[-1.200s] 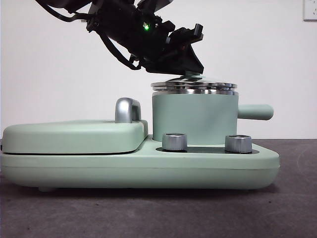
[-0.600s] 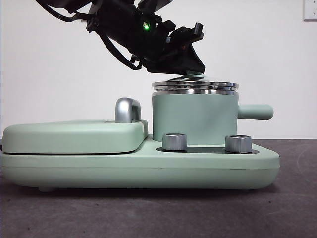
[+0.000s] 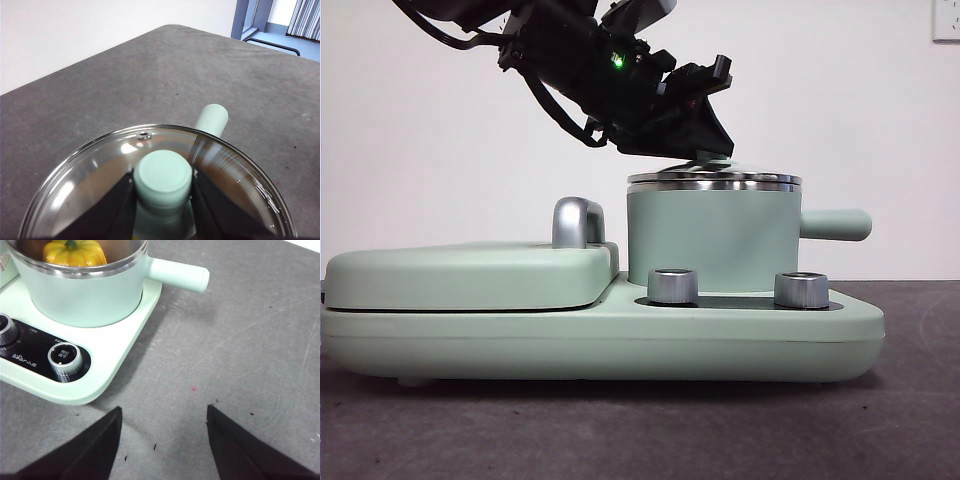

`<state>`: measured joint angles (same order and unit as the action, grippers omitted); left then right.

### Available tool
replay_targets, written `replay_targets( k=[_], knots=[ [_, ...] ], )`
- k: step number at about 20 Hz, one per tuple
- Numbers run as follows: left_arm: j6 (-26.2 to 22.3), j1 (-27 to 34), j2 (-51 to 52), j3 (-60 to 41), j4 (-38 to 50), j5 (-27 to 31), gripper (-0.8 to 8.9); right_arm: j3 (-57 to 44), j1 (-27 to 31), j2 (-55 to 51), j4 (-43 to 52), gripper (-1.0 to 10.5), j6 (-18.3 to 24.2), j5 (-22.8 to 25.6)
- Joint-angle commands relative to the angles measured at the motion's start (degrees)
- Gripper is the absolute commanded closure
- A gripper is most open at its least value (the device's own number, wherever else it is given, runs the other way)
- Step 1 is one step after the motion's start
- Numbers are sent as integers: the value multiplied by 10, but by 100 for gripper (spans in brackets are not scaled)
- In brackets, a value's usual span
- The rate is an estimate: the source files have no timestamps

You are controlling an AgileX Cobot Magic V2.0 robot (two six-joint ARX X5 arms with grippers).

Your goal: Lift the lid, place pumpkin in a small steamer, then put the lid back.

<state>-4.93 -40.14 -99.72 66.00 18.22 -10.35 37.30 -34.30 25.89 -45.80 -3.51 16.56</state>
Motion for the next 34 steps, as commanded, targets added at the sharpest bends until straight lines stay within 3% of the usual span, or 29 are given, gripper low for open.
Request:
replay_targets(
  k=[1, 2, 4, 10, 17, 23, 34],
  knots=[
    [0, -3, -10, 9, 2, -2, 686, 2, -4, 1, 5, 681, -10, 0],
    [8, -3, -10, 9, 7, -2, 596, 2, -4, 1, 5, 681, -10, 0],
    [23, -3, -9, 9, 16, -2, 530, 2, -4, 1, 5, 681, -10, 0],
    [62, -2, 31, 9, 6, -2, 530, 2, -4, 1, 5, 681, -10, 0],
    [153, 36, 150, 9, -162, -2, 531, 2, -4, 1, 5, 680, -10, -3],
    [142, 103, 253, -7, -355, -2, 531, 2, -4, 2, 9, 680, -10, -32],
    [161, 190, 511, -196, -470, 18, 532, 2, -4, 2, 44, 680, -10, -32]
  ],
)
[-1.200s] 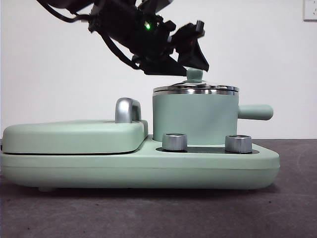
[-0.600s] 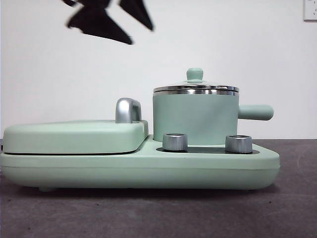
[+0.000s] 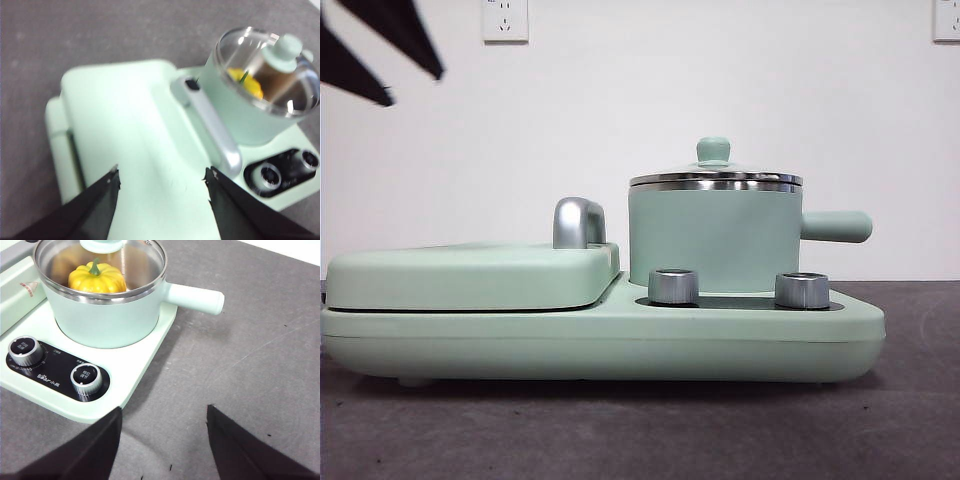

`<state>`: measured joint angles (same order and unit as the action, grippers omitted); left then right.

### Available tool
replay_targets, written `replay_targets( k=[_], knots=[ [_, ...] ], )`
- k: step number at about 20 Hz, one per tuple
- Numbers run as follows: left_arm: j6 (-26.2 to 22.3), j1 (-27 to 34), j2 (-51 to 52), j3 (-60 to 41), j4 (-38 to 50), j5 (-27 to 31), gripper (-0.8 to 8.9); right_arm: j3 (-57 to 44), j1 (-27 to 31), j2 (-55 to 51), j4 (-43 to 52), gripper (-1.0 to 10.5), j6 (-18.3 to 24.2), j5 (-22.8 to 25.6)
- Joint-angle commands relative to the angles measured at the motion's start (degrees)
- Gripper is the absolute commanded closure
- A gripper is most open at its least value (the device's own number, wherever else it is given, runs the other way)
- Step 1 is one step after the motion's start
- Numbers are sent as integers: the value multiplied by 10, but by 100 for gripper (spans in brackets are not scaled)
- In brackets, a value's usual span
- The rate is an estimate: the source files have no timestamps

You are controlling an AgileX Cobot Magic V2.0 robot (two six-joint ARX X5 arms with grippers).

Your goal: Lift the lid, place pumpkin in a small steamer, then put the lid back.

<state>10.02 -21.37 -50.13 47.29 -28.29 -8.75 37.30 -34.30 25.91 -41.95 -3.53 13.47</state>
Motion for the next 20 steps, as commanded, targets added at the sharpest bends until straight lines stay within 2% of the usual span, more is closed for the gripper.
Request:
replay_targets(
  k=[1, 7, 14, 15, 16, 17, 18, 20],
  knots=[
    [21, 6, 33, -21, -15, 2, 532, 2, -4, 2, 8, 680, -10, -2],
    [46, 9, 117, -64, -65, 7, 532, 2, -4, 14, 34, 680, -9, -17],
    [44, 9, 126, -65, -108, 15, 539, 2, -4, 28, 28, 680, -6, -16],
    [44, 9, 127, -65, -109, 14, 588, 2, -4, 27, 28, 697, -5, -14],
    [44, 9, 127, -65, -108, 14, 727, 2, -4, 24, 30, 785, -6, -12],
    [47, 9, 127, -65, -110, 14, 796, 2, -4, 21, 32, 963, -6, -10],
    [45, 9, 127, -65, -106, 14, 813, 2, -4, 20, 36, 919, -5, -10],
    [45, 9, 127, -65, -97, 12, 808, 2, -4, 21, 52, 927, -6, -17]
  ],
)
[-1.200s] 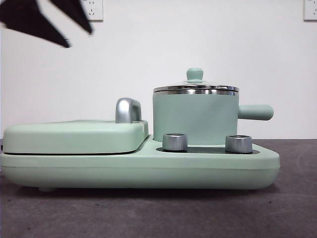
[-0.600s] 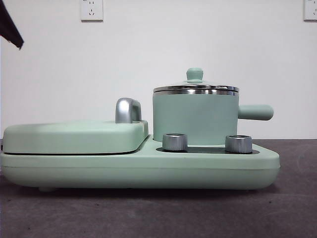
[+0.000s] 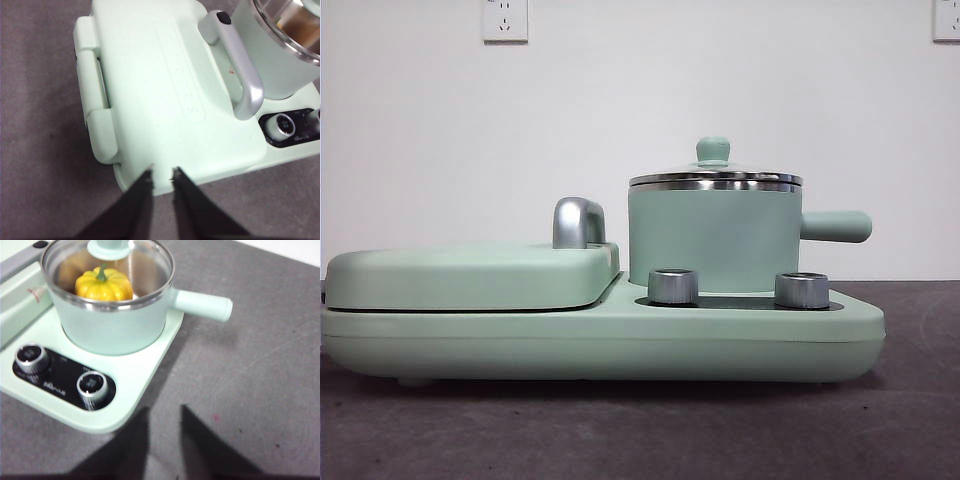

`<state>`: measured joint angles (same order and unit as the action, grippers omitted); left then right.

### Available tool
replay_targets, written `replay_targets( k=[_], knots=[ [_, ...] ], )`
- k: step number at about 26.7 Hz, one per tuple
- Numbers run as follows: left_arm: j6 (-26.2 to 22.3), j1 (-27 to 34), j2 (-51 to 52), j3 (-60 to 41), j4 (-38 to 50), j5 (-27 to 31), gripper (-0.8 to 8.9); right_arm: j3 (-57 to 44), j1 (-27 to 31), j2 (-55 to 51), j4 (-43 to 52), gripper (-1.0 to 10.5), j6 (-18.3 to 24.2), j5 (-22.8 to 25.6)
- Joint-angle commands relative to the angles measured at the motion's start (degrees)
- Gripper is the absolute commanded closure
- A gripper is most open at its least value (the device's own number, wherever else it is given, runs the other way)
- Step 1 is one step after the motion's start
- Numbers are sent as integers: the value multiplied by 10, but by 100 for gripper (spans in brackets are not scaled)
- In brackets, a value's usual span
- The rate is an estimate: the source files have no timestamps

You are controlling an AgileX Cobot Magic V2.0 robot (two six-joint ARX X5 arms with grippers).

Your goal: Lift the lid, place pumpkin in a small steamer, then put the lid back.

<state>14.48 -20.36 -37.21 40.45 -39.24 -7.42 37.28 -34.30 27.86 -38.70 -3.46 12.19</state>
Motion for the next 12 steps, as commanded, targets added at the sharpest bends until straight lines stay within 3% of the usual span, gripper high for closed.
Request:
replay_targets(
  k=[1, 12],
  knots=[
    [1, -2, -2, 3, 12, -2, 807, 2, -5, 1, 23, 927, -6, -9],
    [1, -2, 2, 3, 14, -1, 807, 2, -4, 0, 27, 927, -15, -17]
  ],
)
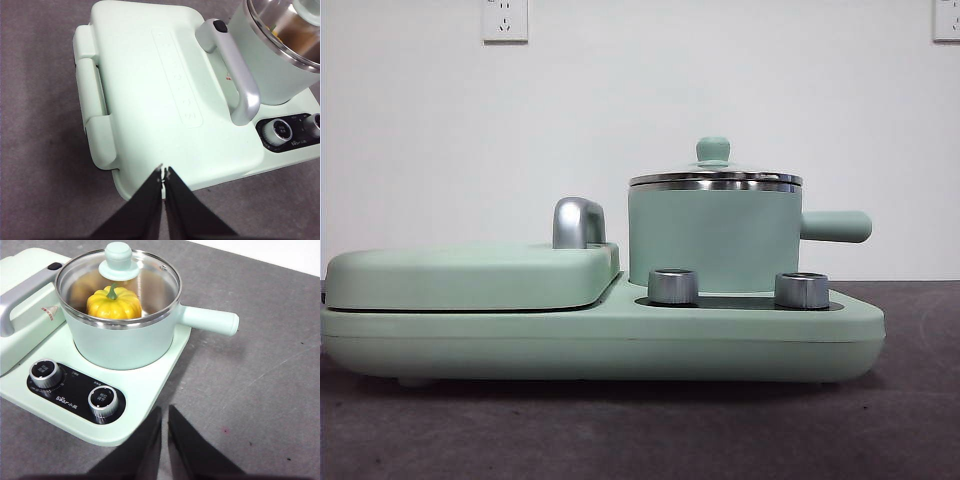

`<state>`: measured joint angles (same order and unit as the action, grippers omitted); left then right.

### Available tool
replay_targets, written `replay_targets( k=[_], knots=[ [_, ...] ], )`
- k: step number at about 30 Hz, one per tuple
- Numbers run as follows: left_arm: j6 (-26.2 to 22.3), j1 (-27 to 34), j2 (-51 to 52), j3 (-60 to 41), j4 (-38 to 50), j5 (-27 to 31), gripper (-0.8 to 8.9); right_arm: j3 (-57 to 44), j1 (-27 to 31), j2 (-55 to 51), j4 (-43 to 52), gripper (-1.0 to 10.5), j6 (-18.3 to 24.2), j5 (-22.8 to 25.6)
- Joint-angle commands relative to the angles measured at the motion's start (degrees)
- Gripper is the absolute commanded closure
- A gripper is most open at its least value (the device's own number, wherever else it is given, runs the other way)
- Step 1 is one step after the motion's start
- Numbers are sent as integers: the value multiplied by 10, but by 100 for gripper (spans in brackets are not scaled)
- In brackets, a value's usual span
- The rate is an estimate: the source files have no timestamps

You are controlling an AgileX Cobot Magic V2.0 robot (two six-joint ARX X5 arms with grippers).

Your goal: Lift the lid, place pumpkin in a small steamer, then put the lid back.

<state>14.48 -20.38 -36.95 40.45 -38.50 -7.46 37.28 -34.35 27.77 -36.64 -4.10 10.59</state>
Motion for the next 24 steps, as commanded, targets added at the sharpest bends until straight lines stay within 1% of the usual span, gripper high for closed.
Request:
replay_targets(
  k=[1, 7, 11, 14, 19, 22, 24],
  knots=[
    [1, -2, -1, 3, 6, -1, 807, 2, -4, 1, 6, 927, -9, -1],
    [1, -1, 0, 3, 5, -1, 807, 2, -4, 1, 6, 927, -9, -1],
    [-7, 10, 26, -3, 15, 3, 807, 2, -4, 1, 6, 927, -9, -1],
    [-40, 42, 67, -42, 86, 5, 807, 2, -4, 1, 6, 927, -9, -1],
    [-103, 115, 158, -174, 257, 5, 807, 2, -4, 1, 6, 927, -9, -1],
    [-113, 142, 215, -253, 310, 10, 807, 2, -4, 1, 6, 927, -9, -1],
    [-112, 149, 254, -297, 317, 26, 807, 2, -4, 1, 6, 927, -9, -1]
  ],
)
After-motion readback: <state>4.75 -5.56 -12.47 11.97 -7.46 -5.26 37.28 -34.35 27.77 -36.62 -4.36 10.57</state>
